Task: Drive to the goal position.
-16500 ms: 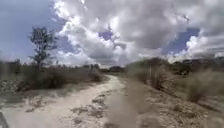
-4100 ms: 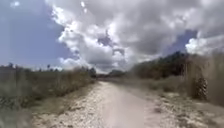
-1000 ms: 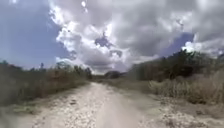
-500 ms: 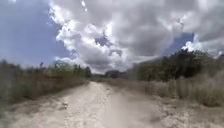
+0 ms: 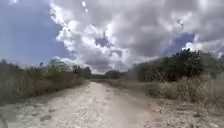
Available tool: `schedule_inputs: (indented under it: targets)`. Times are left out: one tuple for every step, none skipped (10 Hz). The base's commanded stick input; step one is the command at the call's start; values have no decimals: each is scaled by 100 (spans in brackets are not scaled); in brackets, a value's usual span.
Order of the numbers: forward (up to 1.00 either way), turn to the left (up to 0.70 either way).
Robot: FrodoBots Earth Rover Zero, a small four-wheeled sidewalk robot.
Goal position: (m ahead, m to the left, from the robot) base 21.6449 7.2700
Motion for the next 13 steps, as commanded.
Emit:
schedule_inputs:
  targets:
    - [85,0]
    - [85,0]
    - [85,0]
    - [85,0]
    - [85,0]
    - [85,0]
    - [85,34]
    - [85,18]
    - [85,0]
    - [85,0]
    - [85,0]
    - [85,0]
    - [85,0]
